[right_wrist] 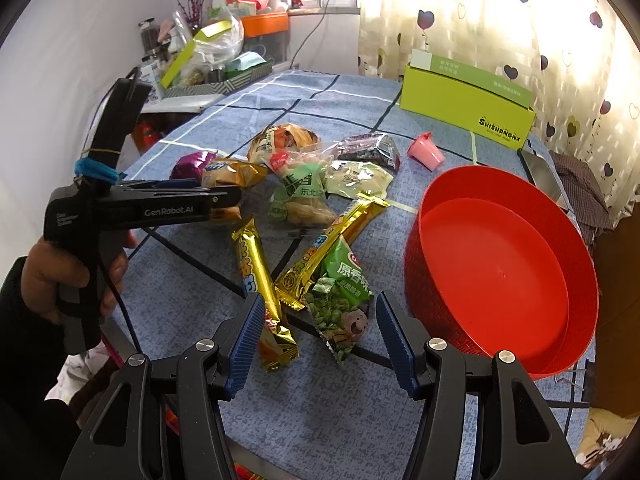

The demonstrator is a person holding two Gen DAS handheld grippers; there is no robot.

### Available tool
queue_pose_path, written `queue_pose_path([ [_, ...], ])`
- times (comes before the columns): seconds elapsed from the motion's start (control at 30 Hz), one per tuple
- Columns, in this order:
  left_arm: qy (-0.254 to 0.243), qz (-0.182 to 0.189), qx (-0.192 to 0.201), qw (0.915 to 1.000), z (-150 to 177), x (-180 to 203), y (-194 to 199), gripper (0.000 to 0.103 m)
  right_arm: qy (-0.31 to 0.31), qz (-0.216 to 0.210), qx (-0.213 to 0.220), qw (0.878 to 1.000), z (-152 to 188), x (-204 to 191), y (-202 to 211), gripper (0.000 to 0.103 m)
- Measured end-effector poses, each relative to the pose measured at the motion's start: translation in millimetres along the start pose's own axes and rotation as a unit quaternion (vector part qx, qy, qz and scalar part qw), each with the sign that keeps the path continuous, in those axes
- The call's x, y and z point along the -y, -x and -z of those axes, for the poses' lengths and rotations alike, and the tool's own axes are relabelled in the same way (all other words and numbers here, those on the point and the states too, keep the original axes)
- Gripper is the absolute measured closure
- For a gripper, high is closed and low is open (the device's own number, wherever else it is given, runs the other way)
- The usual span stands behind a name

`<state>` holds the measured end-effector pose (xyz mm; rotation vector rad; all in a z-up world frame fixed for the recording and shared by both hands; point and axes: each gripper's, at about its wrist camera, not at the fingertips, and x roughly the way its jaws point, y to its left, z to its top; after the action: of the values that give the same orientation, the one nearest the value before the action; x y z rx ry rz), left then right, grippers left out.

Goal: Organize snacks
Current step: 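Grasp yellow chip bag with left tool while right tool grasps gold candy bar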

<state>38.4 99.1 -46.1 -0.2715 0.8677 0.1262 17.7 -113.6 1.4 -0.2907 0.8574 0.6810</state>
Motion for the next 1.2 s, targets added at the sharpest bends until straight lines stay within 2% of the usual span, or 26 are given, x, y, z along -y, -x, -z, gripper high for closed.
queue_pose_path([
  [0.07, -0.004, 0.007, 0.009, 0.9999, 1.6, 0.1, 3.8, 0.039, 0.001, -0.001, -0.001, 1.0, 0.0, 0.3, -0.1, 0.046],
  [0.1, -0.008, 0.011, 0.015, 0.9998, 2.4, 0.7, 7.1, 0.047, 0.0, -0.001, -0.002, 1.0, 0.5, 0.5, -0.7, 0.046],
  [0.13, -0.012, 0.015, 0.021, 0.9996, 2.7, 1.6, 10.9, 0.064, 0.001, -0.002, -0.004, 1.0, 1.0, 0.1, -1.3, 0.046],
  [0.17, -0.017, 0.019, 0.021, 0.9995, 2.9, 2.7, 13.1, 0.073, 0.001, -0.002, -0.005, 1.0, 1.2, 0.2, -2.1, 0.046],
  [0.57, -0.032, 0.027, 0.028, 0.9987, 12.3, -1.9, 30.0, 0.074, 0.007, -0.031, -0.004, 0.999, -4.8, -15.1, -10.6, 0.047],
  [0.77, -0.035, 0.039, 0.036, 0.998, 19.4, -5.6, 44.9, 0.074, 0.018, -0.047, -0.025, 0.998, -11.6, -27.0, -29.1, 0.056],
  [0.9, -0.032, 0.045, 0.038, 0.9977, 21.5, -10.0, 50.4, 0.074, 0.03, -0.043, -0.043, 0.998, -14.3, -33.0, -44.0, 0.064],
  [1.13, -0.03, 0.056, 0.042, 0.9971, 22.9, -15.2, 57.7, 0.074, 0.069, -0.038, -0.062, 0.995, -16.3, -49.5, -59.3, 0.066],
  [1.2, -0.029, 0.057, 0.044, 0.997, 22.7, -17.0, 60.0, 0.074, 0.069, -0.049, -0.071, 0.994, -15.6, -51.3, -63.6, 0.067],
])
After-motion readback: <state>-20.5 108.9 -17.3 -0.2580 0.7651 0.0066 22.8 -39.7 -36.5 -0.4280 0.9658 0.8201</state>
